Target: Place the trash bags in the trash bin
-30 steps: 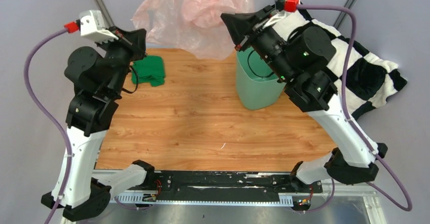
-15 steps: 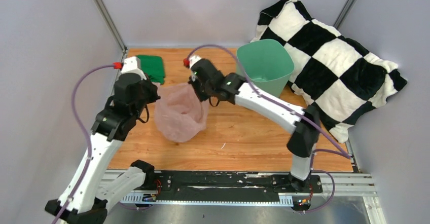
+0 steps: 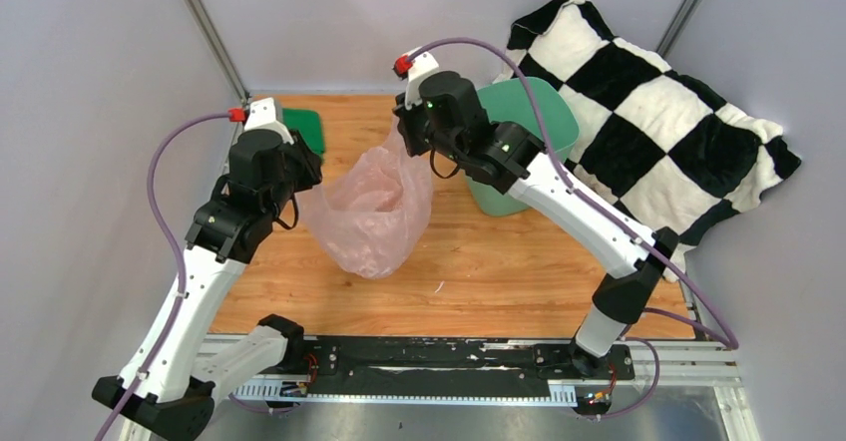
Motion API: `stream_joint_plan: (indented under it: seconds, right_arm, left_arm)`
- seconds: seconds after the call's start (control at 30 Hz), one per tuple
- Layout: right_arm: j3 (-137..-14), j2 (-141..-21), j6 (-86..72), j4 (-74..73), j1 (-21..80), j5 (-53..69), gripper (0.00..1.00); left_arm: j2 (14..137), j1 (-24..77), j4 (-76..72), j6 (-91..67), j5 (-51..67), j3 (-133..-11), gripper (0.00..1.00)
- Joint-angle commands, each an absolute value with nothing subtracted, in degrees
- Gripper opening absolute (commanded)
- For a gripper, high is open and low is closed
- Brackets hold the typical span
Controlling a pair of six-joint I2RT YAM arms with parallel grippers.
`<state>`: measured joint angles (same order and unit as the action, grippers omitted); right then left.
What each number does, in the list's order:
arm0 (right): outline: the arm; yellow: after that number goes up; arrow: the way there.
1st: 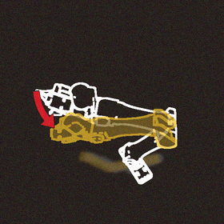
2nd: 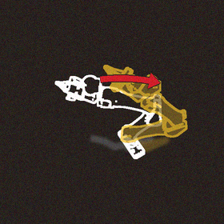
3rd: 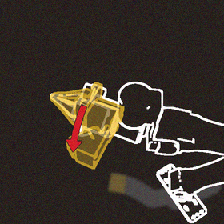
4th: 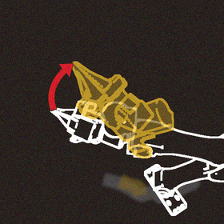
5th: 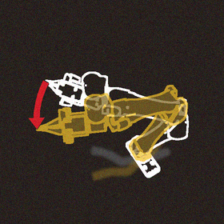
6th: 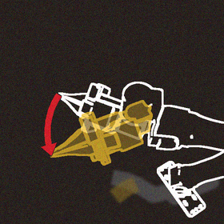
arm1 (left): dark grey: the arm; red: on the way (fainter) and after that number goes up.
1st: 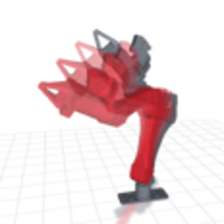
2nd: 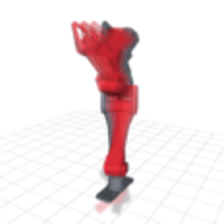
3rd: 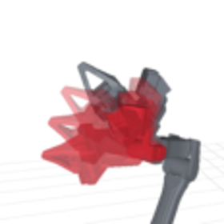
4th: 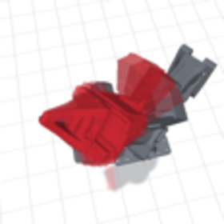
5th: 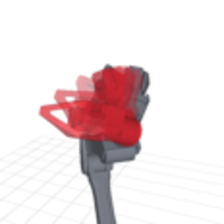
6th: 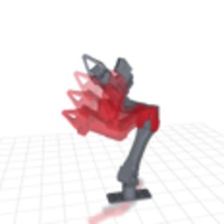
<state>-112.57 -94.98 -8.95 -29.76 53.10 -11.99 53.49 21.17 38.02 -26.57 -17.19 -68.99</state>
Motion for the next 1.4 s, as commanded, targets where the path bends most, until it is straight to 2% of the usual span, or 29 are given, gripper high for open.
stream_joint_plan:
  seconds: [0.0,0.1,0.2,0.53,0.83,1.07,1.37]
  right_arm:
    - [-108.4,-94.0,-7.3,-29.2,52.9,-8.2,0.0]
    - [-103.0,-90.9,-7.5,-25.0,52.9,-6.2,0.0]
    - [-98.6,-88.0,-7.8,-22.2,53.2,-4.2,0.0]
    - [-86.5,-81.4,-9.0,-19.3,54.9,-8.4,0.0]
    - [-88.7,-84.8,-8.5,-23.2,54.0,-15.2,0.0]
    - [-88.5,-85.1,-9.2,-24.7,52.2,-15.0,0.0]
    - [-86.5,-84.2,-11.3,-25.7,49.2,-13.5,0.0]
  left_arm:
    - [52.4,21.0,40.1,-28.4,-18.6,-69.3,0.4]
    - [51.4,21.0,41.8,-30.2,-20.4,-67.2,0.57]
    - [50.1,21.0,43.1,-32.0,-22.5,-63.6,0.68]
    - [42.5,20.6,48.5,-47.0,-22.0,-50.2,0.81]
    - [44.8,20.6,38.8,-53.1,-9.3,-35.0,0.84]
    - [48.9,20.6,26.6,-56.0,-6.5,-28.7,0.84]
    - [53.3,20.6,16.1,-65.1,-4.0,-23.0,0.75]
